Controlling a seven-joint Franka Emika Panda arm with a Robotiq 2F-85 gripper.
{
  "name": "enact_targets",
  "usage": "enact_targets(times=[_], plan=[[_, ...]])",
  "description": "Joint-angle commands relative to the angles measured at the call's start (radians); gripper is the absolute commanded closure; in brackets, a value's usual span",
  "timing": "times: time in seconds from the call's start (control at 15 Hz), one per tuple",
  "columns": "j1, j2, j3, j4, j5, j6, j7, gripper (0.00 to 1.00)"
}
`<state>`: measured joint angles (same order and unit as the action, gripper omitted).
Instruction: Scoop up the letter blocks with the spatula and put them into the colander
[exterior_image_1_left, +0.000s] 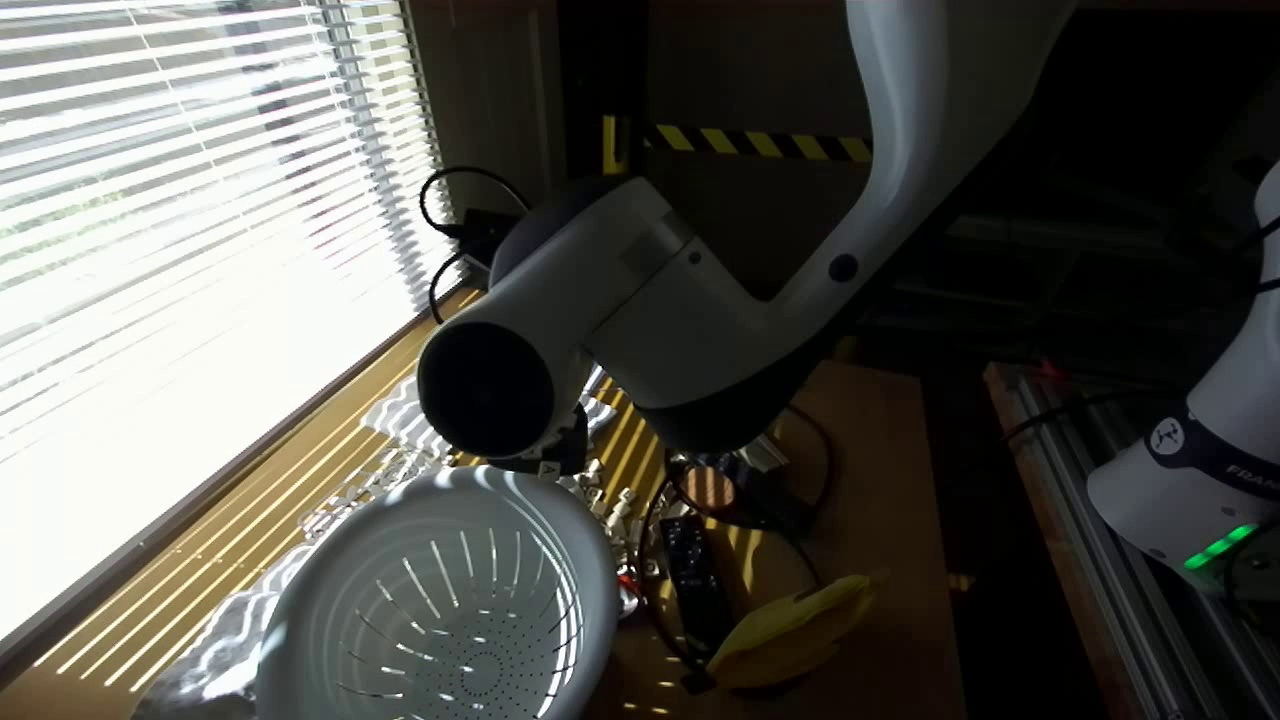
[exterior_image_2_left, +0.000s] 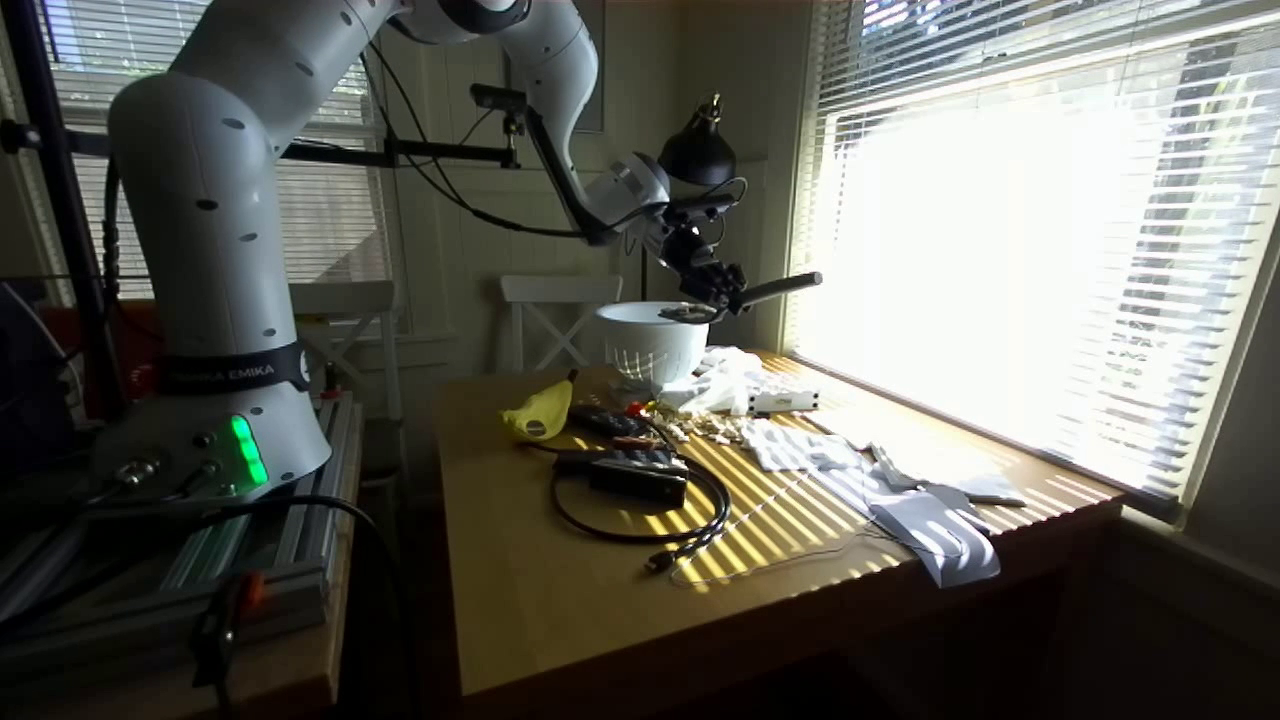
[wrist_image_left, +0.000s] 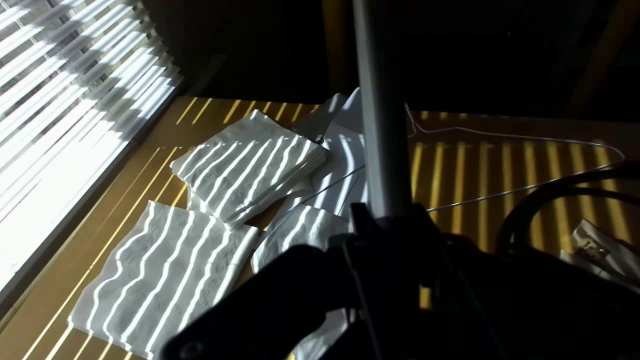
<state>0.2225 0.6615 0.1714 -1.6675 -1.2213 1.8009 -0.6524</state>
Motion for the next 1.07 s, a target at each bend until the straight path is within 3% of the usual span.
enact_targets(times=[0.0, 0.27, 0.67, 1.0], plan=[[0.027, 0.011, 0.012, 0.055, 0.037, -0.053, 0.005, 0.94], [0.064, 0.018, 0.021, 0.129, 0.038, -0.1, -0.004, 0.94], [0.162, 0.125, 0.024, 0.3, 0.02, -0.184, 0.013, 0.94], [0.263, 0.23, -0.019, 0.41, -0.08, -0.192, 0.222, 0.94]])
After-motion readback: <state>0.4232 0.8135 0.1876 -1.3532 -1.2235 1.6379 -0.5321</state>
